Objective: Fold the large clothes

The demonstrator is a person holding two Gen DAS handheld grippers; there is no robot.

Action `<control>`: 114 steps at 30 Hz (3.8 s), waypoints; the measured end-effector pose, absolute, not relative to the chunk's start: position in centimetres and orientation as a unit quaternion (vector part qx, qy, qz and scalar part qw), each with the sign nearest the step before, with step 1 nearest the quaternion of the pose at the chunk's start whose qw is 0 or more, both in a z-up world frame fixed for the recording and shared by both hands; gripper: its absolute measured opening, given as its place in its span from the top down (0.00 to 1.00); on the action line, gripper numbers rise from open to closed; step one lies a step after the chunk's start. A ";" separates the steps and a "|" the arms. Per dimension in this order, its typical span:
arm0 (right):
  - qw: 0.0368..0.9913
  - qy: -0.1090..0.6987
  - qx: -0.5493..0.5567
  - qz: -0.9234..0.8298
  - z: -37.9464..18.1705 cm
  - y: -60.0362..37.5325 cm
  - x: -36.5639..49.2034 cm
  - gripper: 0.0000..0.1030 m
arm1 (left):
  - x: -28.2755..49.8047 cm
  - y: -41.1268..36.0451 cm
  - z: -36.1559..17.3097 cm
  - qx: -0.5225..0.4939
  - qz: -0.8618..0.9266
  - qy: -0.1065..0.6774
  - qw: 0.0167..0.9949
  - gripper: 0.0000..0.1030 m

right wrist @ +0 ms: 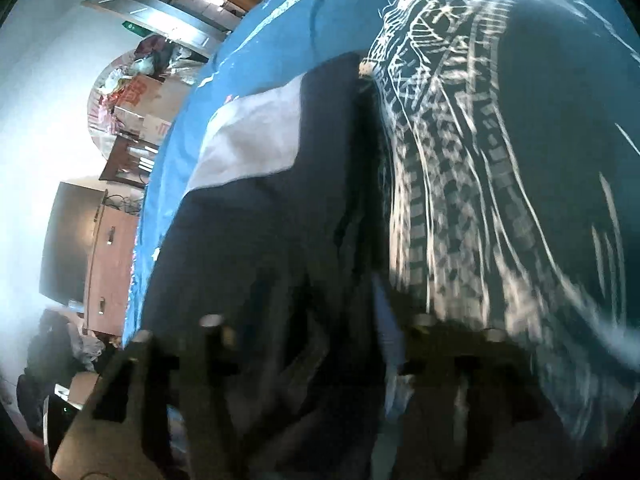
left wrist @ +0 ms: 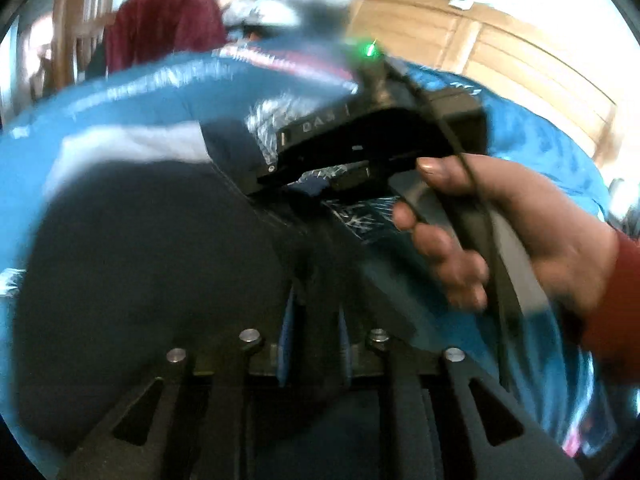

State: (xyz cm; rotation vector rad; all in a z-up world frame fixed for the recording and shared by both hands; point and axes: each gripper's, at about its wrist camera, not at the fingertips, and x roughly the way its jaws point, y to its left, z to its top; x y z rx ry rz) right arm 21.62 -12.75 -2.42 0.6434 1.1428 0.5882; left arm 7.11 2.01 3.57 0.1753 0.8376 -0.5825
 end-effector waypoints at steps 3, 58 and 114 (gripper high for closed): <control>0.755 0.520 0.297 0.268 -1.6 -13.4 19.3 0.35 | 3.5 7.4 6.0 0.083 -0.246 0.374 0.890 0.65; 0.816 0.443 0.290 0.231 -5.9 -15.9 10.5 0.99 | 35.2 13.0 -0.6 0.208 -0.068 0.426 0.878 0.80; 0.876 0.479 0.056 0.012 -4.2 -10.8 -4.0 0.00 | 4.9 20.1 -2.1 0.099 0.092 0.433 0.891 0.00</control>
